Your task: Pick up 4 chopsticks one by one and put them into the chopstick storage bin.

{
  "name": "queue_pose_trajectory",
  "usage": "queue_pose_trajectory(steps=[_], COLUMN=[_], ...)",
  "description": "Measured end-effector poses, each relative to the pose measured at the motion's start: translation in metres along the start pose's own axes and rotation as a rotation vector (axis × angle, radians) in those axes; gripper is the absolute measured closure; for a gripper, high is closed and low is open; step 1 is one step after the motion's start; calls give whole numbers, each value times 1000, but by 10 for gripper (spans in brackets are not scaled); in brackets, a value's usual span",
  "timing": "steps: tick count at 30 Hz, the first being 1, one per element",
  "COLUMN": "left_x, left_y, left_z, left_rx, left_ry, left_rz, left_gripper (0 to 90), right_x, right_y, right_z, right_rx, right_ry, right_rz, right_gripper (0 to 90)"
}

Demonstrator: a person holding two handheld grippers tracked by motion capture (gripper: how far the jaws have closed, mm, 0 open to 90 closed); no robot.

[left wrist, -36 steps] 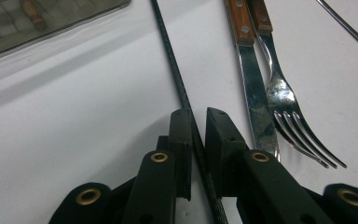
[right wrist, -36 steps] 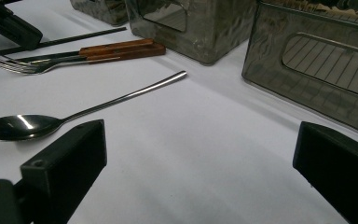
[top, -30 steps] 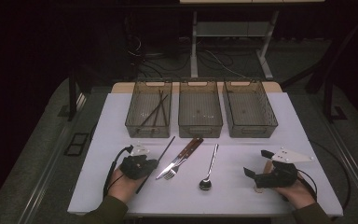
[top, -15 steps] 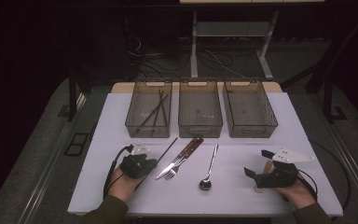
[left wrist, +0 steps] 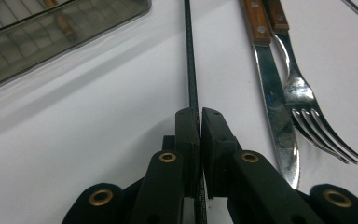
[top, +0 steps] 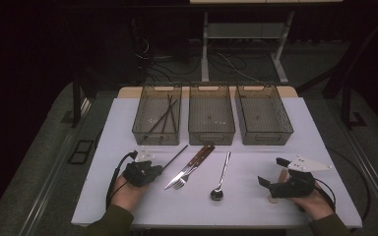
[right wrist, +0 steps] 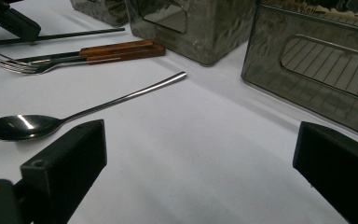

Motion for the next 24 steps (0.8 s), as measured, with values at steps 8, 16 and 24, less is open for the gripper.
queue_pose_trajectory(steps=[8, 16, 24], left_x=[0, 2, 4], left_y=[-5, -6, -9], left_z=[-7, -13, -19], left_rx=[-46, -65, -69], left_ry=[14, 38, 58], left_rz=[5, 1, 0], left_gripper=[864, 864, 863], right_x=[0, 0, 0], right_y=[0, 0, 0], right_z=[0, 0, 0], right_rx=[0, 0, -1], right_ry=[0, -1, -1], right_rz=[1, 1, 1], right_gripper=[22, 22, 22])
Point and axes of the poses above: each handheld gripper's, and its own axes: z roughly forward along the jaws, x roughly out of its top, y roughly to its right, the point moved 2 cm from there along z, roughly forward along the jaws, and after that the axes turned 10 degrees about z, right-handed, at the moved point
